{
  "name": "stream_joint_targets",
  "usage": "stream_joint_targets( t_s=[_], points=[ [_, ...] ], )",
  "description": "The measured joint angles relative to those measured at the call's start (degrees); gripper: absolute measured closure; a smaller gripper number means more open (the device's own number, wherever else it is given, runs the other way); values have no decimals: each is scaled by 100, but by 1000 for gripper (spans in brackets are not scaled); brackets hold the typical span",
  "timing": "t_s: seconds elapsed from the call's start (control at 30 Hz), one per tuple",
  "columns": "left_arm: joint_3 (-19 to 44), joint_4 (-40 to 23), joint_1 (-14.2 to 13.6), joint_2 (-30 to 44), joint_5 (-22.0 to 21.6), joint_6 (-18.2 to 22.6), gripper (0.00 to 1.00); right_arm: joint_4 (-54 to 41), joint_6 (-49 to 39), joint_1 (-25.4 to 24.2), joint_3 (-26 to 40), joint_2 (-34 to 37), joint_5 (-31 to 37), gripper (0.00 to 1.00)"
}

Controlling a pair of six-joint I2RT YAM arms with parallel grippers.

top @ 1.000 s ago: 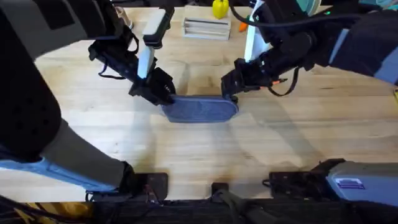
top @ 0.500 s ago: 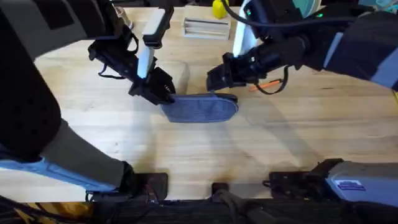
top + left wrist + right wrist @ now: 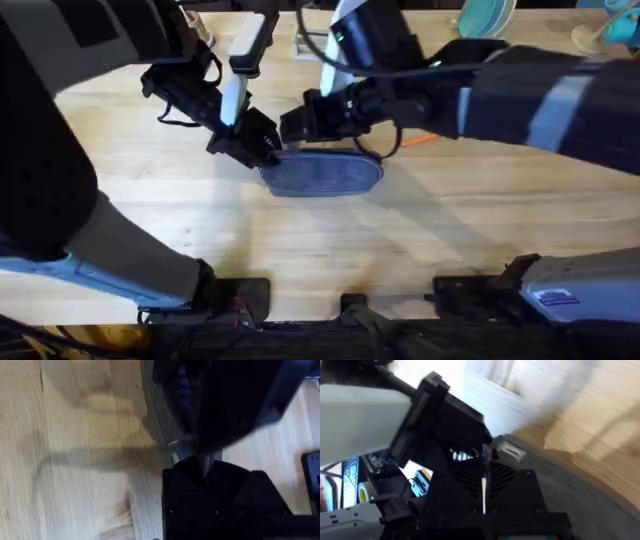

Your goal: Unzip the bag, pick up the pens from the table one at a time and place them inside, then zip the bag closed.

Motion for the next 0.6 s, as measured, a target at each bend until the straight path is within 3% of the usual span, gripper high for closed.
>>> stream_joint_targets(
  t_s=[0.37,0.4,0.6],
  points=[
    [0,-15,0,0,-5,-2,958,625,170,289,9,348,-30,971],
    [0,-15,0,0,0,-2,958,642,183,228,9,346,-91,813],
    [0,-37,-11,0,0,0,959,357,-170,-138,20,72,-128,246]
  ],
)
